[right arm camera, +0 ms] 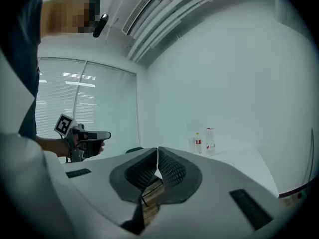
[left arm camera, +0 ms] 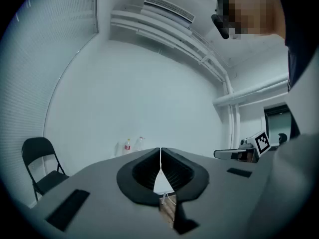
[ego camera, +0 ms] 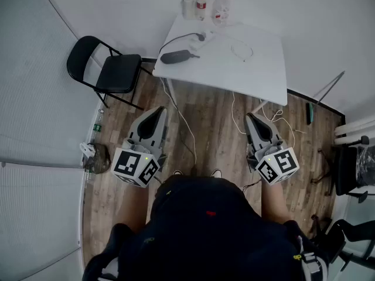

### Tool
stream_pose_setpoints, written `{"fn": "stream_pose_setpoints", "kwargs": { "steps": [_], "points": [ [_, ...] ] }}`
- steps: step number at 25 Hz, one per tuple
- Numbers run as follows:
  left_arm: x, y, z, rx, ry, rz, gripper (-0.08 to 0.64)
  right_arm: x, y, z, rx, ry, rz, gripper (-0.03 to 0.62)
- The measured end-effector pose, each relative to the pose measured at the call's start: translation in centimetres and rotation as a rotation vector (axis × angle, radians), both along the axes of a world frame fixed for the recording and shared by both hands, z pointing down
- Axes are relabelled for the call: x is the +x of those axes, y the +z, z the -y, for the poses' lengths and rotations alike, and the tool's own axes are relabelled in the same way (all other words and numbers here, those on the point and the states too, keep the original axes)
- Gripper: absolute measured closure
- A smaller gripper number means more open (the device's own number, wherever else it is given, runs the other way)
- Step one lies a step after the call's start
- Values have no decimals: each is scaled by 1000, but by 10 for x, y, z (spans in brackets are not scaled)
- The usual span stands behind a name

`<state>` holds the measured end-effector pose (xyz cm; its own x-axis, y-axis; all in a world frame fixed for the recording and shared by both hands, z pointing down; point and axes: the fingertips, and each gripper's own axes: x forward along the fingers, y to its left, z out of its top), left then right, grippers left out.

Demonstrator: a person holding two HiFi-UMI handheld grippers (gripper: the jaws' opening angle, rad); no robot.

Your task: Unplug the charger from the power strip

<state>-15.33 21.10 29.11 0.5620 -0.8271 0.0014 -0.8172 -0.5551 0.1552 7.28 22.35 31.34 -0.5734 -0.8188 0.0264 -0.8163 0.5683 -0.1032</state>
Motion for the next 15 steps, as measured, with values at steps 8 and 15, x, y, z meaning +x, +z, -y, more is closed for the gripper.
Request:
{"fn": "stream_pose_setpoints", "kwargs": {
  "steps": [8,15],
  "points": [
    [6,6,2,-10,7,4,537,6,7,0,-15,11,-5,566],
    [13,7,5,-20,11,10,537,12,6,4,-18,14,32,566]
  ]
}}
